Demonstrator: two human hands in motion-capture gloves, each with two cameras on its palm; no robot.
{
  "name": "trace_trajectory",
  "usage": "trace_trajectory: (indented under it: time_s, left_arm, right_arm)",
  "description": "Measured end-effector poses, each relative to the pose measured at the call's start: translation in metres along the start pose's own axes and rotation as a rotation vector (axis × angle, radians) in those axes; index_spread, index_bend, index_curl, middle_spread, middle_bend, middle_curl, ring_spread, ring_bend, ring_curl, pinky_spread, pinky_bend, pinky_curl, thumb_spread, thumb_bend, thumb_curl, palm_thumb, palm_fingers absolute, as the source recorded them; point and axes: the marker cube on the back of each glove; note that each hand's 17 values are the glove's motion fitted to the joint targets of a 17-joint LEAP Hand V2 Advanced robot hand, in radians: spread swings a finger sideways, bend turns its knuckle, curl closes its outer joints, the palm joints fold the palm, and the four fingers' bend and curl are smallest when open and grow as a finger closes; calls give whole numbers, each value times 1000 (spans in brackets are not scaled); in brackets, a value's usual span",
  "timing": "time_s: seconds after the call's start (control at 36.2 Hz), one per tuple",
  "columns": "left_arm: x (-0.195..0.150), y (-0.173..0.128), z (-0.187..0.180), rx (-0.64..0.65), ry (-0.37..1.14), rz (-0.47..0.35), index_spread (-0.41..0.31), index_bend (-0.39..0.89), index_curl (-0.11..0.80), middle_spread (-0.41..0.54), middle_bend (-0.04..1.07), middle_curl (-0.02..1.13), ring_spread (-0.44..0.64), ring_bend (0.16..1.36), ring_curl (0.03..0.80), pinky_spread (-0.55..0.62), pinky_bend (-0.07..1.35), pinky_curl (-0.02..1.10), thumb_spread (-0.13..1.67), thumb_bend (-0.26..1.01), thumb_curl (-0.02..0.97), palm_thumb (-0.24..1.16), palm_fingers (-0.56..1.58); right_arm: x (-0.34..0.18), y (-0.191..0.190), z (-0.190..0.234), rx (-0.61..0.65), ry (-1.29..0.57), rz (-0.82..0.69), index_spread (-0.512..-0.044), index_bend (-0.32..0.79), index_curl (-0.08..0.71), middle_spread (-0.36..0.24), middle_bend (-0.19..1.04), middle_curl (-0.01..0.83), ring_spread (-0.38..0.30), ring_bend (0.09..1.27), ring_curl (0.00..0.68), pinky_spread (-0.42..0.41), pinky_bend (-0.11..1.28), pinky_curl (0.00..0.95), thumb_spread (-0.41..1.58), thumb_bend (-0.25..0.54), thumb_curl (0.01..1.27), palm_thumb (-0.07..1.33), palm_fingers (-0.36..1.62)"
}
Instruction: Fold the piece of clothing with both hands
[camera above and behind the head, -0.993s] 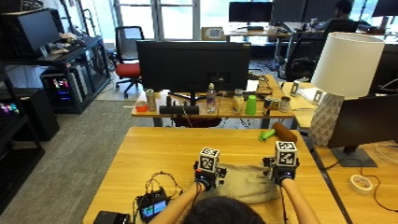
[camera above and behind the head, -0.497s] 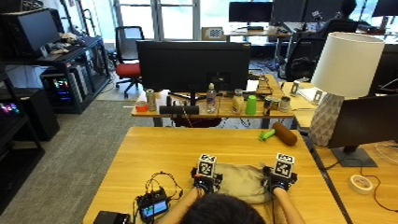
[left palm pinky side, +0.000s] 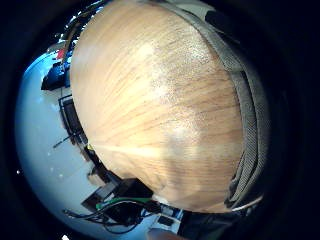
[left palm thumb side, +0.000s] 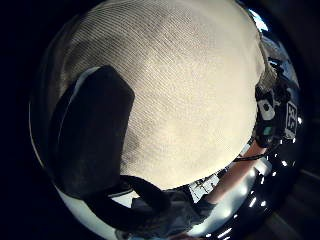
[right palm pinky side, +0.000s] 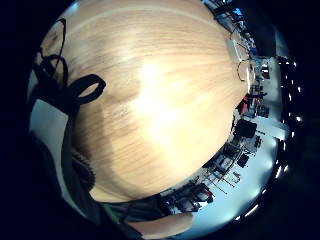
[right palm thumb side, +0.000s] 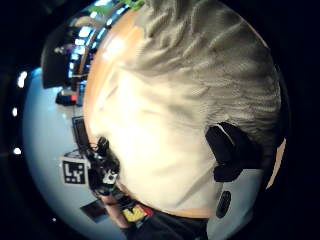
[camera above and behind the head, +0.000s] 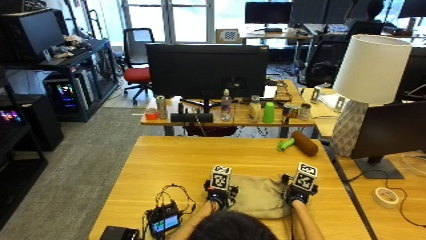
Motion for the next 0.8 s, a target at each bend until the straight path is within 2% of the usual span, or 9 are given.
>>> trace_trajectory:
  time_s: [0.17, 0.33, 0.41, 0.47, 0.55, 0.58, 0.63, 0.66, 0.8]
  left_arm:
    - [-1, 0, -1, 4, 1, -14, -59, 161, 342, 203, 161, 253, 273, 537, 340, 333, 490, 358, 1382, -6, 191, 115, 143]
    - [-4, -2, -7, -2, 62, -11, -60, 160, 342, 197, 168, 257, 267, 543, 337, 333, 481, 356, 1378, -7, 189, 116, 155]
    - [-10, -4, -13, -28, 169, 0, -64, 184, 350, 187, 168, 259, 257, 537, 330, 326, 473, 351, 1366, 3, 197, 145, 195]
    - [-14, -3, -20, -42, 274, 36, -65, 189, 355, 184, 166, 260, 250, 531, 327, 324, 461, 348, 1360, 5, 201, 161, 208]
    - [-24, 2, -39, 24, 431, 104, -66, 191, 363, 169, 180, 269, 235, 520, 324, 321, 437, 343, 1353, 1, 203, 172, 235]
    - [-31, 4, -48, 73, 463, 108, -63, 185, 364, 161, 182, 271, 226, 529, 328, 316, 426, 341, 1358, 7, 205, 187, 253]
    - [-45, 10, -66, 169, 499, 80, -60, 192, 369, 150, 167, 270, 211, 533, 325, 306, 423, 339, 1366, 13, 208, 207, 290]
    - [-53, 14, -75, 209, 508, 50, -60, 194, 371, 141, 170, 272, 201, 538, 325, 297, 415, 337, 1375, 17, 210, 216, 318]
    - [-106, 35, -120, 463, 468, -191, -58, 177, 376, 112, 177, 284, 173, 544, 328, 279, 380, 331, 1411, 31, 215, 253, 361]
  right_arm:
    - [-4, -26, -13, 53, -4, 2, -199, 131, 173, -148, 451, 469, -225, 786, 454, -287, 741, 401, 1062, 64, 284, 864, 1264]
    - [-29, -52, -24, 79, -1, -84, -202, 133, 206, -160, 451, 476, -231, 785, 457, -299, 744, 412, 1012, 62, 304, 940, 1285]
    - [-55, -35, -51, 113, 49, -120, -206, 126, 217, -164, 449, 479, -235, 788, 458, -303, 755, 419, 980, 62, 317, 980, 1286]
    - [-74, -24, -65, 137, 98, -137, -213, 113, 220, -166, 451, 481, -237, 796, 460, -303, 762, 422, 962, 62, 326, 1006, 1282]
    - [-106, -5, -84, 171, 198, -137, -221, 42, 201, -168, 473, 489, -239, 826, 467, -303, 788, 433, 934, 52, 337, 1029, 1252]
    - [-118, 4, -90, 182, 232, -135, -221, -43, 171, -169, 503, 498, -240, 851, 474, -303, 812, 440, 919, 48, 342, 1035, 1219]
    - [-142, 19, -99, 205, 288, -137, -228, -123, 124, -162, 540, 512, -241, 898, 483, -307, 855, 450, 903, 44, 352, 1053, 1163]
    - [-154, 24, -100, 215, 312, -142, -230, -124, 108, -161, 540, 514, -241, 915, 486, -308, 871, 453, 895, 41, 354, 1060, 1145]
    - [-221, 38, -90, 222, 396, -184, -234, -163, 17, -163, 565, 533, -236, 993, 501, -305, 953, 474, 854, 21, 382, 1085, 1060]
